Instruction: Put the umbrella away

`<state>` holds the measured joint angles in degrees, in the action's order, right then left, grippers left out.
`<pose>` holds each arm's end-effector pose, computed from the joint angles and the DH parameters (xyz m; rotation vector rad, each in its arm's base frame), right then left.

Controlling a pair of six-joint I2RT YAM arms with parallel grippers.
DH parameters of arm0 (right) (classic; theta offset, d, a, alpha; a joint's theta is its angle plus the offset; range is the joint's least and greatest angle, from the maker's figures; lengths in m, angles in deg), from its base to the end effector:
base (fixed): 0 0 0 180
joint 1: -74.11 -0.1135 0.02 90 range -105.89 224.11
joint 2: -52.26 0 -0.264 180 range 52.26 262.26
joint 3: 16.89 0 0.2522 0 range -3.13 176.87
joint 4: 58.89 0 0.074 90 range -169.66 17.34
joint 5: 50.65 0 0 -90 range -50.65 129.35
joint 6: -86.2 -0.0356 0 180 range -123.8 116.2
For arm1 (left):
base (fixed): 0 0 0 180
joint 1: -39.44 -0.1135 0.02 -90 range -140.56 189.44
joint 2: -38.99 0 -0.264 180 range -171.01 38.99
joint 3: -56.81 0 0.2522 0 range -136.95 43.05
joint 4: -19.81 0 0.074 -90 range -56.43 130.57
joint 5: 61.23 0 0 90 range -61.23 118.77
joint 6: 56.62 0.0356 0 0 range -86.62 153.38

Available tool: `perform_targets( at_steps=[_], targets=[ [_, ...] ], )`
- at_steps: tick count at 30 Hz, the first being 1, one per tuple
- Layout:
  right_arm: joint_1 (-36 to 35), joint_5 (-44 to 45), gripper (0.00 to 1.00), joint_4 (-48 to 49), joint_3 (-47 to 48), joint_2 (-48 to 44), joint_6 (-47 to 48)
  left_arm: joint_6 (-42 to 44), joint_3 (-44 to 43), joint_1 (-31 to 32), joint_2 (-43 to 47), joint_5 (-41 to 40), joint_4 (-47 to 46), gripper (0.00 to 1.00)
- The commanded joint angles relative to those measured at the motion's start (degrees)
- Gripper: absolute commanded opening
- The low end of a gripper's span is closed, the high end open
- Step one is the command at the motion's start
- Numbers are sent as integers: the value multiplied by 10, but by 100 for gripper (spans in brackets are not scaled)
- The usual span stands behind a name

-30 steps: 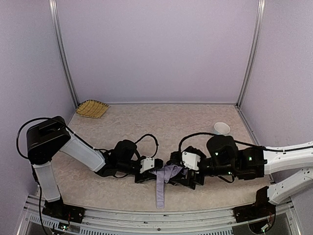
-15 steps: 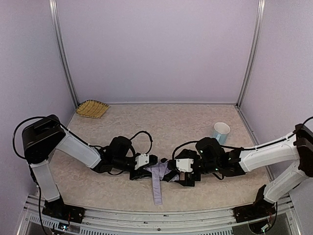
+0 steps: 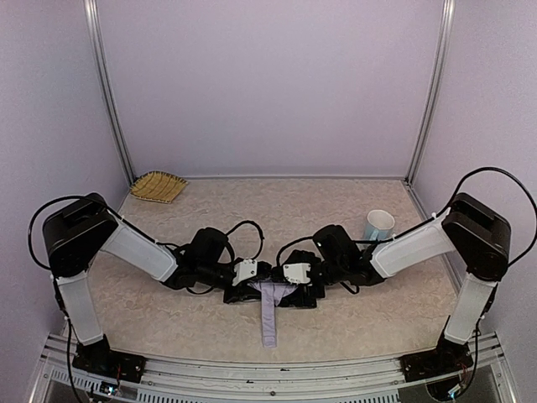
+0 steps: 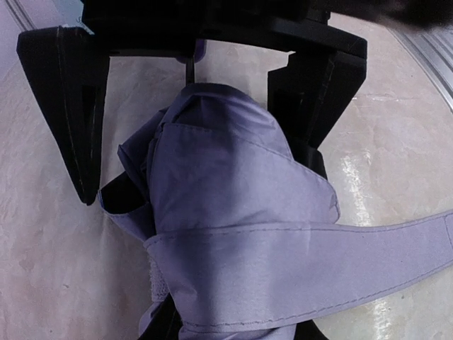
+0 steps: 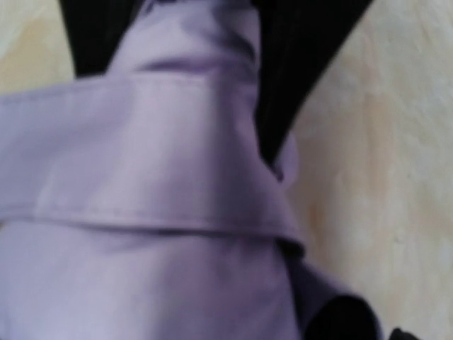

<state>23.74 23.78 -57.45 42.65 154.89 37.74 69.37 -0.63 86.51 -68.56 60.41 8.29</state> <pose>0.2113 0.2701 0.1269 -1.7452 1.4923 0.3916 0.2199 -0.2638 0.1066 1.6845 1.4491 -0.7232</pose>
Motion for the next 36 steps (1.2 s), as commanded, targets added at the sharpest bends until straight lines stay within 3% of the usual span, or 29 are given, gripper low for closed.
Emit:
perform_targets(
  at_steps=[1,7,10,14,18,20,22,26,31,33,36],
  targets=[
    [6,-25,96,-27,46,67,16,17,-11,0,-39,-14,50,0],
    [8,-55,61,-57,56,81,8,15,-9,-3,-37,-11,39,0],
    [8,-66,38,-56,51,79,-3,15,-11,-3,-36,-17,34,0],
    [7,-66,18,-24,34,63,-23,-8,3,-2,-24,-36,-11,2],
    [8,-27,0,6,20,49,-35,-11,39,14,16,-122,-93,49],
    [8,-5,0,23,8,40,-36,1,47,26,41,-162,-93,61],
    [8,16,0,41,-3,27,-37,-1,50,35,64,-200,-79,66],
    [7,59,0,84,-27,-3,-34,-14,73,45,115,-257,-51,71],
    [8,109,0,114,-33,-25,-16,-68,127,70,178,-352,-97,75],
    [7,113,0,120,-33,-31,-9,-127,133,63,205,-321,-97,73],
    [7,106,0,122,-30,-34,-5,-265,137,33,216,-192,-112,56]
  ],
)
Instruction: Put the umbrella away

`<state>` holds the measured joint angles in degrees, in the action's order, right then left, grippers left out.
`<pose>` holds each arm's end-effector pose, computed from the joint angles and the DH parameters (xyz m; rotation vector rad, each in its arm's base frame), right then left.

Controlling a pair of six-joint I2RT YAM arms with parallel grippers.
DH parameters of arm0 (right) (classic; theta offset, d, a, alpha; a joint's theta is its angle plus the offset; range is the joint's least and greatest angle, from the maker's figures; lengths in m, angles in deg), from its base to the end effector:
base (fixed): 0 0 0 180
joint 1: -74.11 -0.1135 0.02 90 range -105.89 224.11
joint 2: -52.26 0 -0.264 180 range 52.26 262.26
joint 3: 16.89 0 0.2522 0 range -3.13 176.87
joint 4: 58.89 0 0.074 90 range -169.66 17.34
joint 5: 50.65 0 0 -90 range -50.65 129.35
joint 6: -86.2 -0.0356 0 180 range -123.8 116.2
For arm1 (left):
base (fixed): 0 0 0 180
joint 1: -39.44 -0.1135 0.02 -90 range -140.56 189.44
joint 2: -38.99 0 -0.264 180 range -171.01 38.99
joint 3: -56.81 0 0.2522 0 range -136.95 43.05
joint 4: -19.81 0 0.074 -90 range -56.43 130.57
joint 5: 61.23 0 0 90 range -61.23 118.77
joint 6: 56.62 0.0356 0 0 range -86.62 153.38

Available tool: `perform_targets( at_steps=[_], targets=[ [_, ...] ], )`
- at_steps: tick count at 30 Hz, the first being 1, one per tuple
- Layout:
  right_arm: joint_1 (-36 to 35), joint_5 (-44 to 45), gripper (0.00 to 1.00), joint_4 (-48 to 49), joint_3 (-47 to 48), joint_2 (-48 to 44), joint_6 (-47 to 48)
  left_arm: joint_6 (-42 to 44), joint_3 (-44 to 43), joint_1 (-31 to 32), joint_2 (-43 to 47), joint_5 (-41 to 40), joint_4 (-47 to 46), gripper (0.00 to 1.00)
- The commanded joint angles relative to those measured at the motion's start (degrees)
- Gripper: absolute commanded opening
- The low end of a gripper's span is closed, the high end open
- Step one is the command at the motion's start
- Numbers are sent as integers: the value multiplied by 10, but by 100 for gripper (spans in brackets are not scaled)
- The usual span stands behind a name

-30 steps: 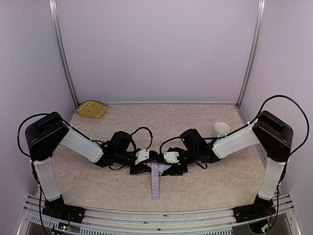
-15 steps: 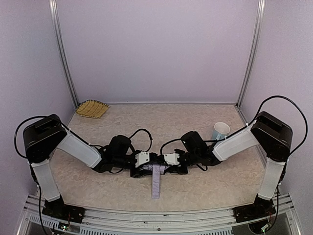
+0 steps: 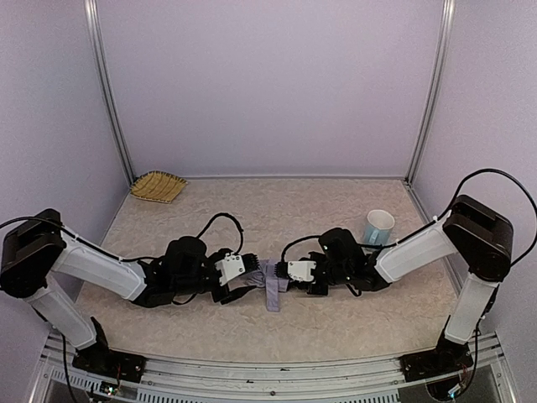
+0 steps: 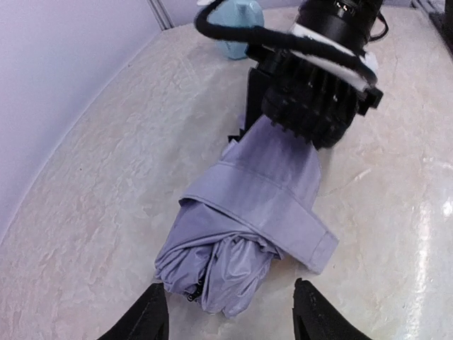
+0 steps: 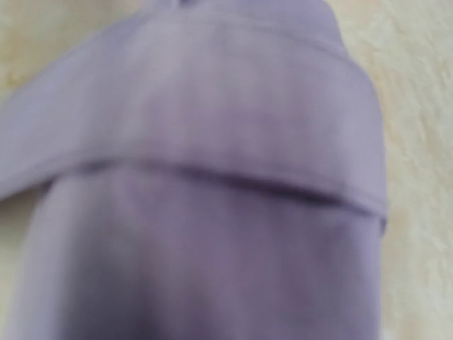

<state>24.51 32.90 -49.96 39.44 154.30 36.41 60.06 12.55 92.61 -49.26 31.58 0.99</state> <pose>0.2165 0.2606 0.1257 -1.6083 1.5251 0.2153 0.1740 -0.2352 0.1556 1.3245 1.5335 -0.3431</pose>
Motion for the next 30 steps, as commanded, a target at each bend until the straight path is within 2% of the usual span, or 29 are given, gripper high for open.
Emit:
perform_targets(
  at_steps=[1,3,8,12,17,20,23,25,29,30],
  targets=[
    [0,16,0,49,1,-25,9,-229,6,-38,12,138,-59,51],
    [0,21,0,59,-4,-18,9,-328,-5,-47,-30,208,-83,46],
    [0,22,0,79,-11,-4,3,-419,-43,-70,-118,260,-59,43],
    [1,22,0,97,-14,1,1,-427,-37,-70,-130,280,-85,47],
    [1,18,0,121,-11,18,-11,-409,-87,-71,-178,278,-52,52],
    [4,20,0,143,-12,26,-27,-410,-117,-81,-214,278,-31,51],
    [7,10,0,156,-11,33,-30,-419,-108,-97,-218,268,-68,50],
    [7,11,0,164,-10,43,-27,-419,-114,-106,-221,282,-91,40],
    [16,5,0,167,-6,52,-31,-413,-142,-106,-240,339,-84,1],
    [20,2,0,169,-6,51,-35,-411,-142,-106,-240,352,-85,0]
  ],
)
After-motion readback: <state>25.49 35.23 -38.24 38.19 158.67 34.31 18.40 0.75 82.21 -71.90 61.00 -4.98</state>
